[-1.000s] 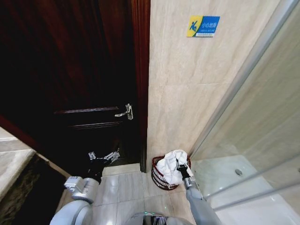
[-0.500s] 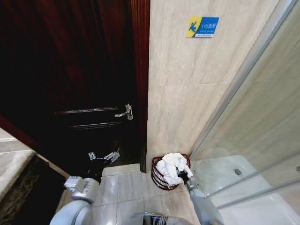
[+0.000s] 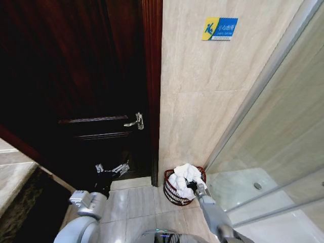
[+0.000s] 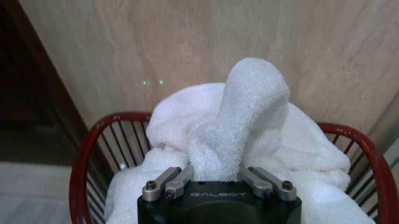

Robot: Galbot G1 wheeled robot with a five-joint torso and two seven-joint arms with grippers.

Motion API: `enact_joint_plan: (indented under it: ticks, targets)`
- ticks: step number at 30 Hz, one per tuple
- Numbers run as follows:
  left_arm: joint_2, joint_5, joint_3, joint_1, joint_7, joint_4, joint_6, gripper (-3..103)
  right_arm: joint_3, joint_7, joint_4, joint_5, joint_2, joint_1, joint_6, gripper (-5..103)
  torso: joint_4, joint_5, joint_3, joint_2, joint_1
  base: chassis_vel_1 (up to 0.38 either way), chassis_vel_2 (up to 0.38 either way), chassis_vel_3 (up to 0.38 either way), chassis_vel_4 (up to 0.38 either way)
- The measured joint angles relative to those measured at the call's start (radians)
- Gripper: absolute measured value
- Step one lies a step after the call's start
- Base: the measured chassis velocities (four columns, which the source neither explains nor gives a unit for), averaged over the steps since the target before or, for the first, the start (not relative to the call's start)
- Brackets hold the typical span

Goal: Discard the used towel into the hamper.

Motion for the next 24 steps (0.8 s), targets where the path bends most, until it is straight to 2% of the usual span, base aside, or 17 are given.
enact_joint_plan:
  ticks: [11, 15, 18, 20, 24]
  targets:
    - [0.000, 0.000, 0.000, 0.000, 0.000, 0.000, 0.000, 100, 0.001, -0.036, -0.005, -0.042, -0.009, -0.002, -0.032, 18, -0.0001, -0.0001, 0.000, 0.000, 0.000, -0.013, 0.023, 0.021, -0.016]
    - [0.000, 0.000, 0.000, 0.000, 0.000, 0.000, 0.000, 100, 0.001, -0.044, -0.010, -0.068, -0.008, 0.006, -0.057, 18, -0.0002, 0.0001, 0.000, 0.000, 0.000, -0.117, 0.119, 0.132, -0.120]
    - [0.000, 0.000, 0.000, 0.000, 0.000, 0.000, 0.000, 100, 0.002, -0.040, -0.002, -0.082, -0.005, 0.006, -0.113, 18, -0.0004, -0.0002, 0.000, 0.000, 0.000, -0.189, 0.171, 0.206, -0.193]
    - [0.000, 0.000, 0.000, 0.000, 0.000, 0.000, 0.000, 100, 0.002, -0.040, 0.001, -0.086, -0.004, 0.003, -0.125, 18, -0.0003, -0.0001, 0.000, 0.000, 0.000, -0.208, 0.189, 0.226, -0.222]
    - [0.000, 0.000, 0.000, 0.000, 0.000, 0.000, 0.000, 100, 0.004, -0.036, 0.051, -0.140, 0.001, -0.065, -0.160, 18, -0.0001, -0.0007, 0.000, 0.000, 0.000, -0.226, 0.241, 0.255, -0.242]
